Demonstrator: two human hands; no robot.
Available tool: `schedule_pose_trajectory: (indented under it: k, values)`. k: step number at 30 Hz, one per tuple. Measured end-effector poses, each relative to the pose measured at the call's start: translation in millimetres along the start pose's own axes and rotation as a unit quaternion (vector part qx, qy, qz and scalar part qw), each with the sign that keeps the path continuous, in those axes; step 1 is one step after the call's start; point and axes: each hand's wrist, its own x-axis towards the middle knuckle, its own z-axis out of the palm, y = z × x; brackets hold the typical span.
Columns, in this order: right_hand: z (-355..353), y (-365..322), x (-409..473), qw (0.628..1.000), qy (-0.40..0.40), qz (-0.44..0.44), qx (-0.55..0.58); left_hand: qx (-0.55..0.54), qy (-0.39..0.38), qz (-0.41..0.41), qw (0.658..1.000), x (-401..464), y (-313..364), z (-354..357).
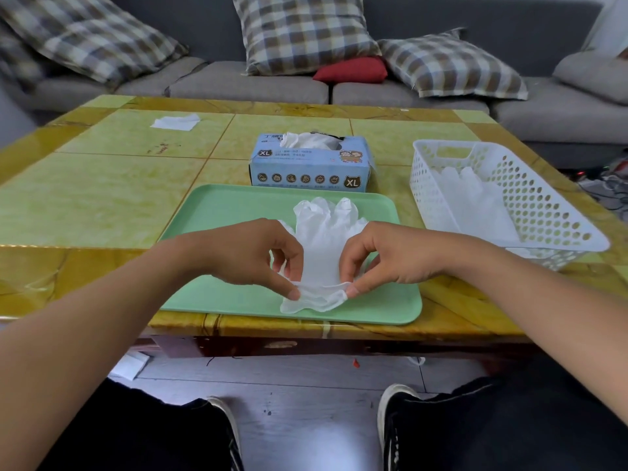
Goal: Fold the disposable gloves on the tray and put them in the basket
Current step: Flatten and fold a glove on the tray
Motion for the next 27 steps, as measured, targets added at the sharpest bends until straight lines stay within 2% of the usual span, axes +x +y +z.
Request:
schedule_pose_trajectory:
  k: [6,10,16,21,27]
  values:
    - [1.5,-1.4,-0.9,1.0,-0.022,0.006,-0.017,-0.019,-0.062,-0.024,0.998,0.2,-3.7,6.0]
    - [0.5,-5.4,-1.5,0.999,-0.021,-0.002,-0.031,-0.013,-0.061,-0.023,0.998,-0.2,-4.5,6.1]
    - [5.0,-10.2,-5.7,0.992,-0.052,0.017,-0.11,-0.001,-0.064,-0.02,0.998,-1.0,-3.8,6.8]
    - [17.9,-11.5,0.2,0.987,-0.004,0.006,-0.159,0.037,-0.058,-0.024,0.997,1.3,-2.1,10.0]
    - [16.1,-8.9,1.5,0.984,-0.032,0.009,-0.173,0.094,-0.066,-0.005,0.993,6.6,1.4,12.5]
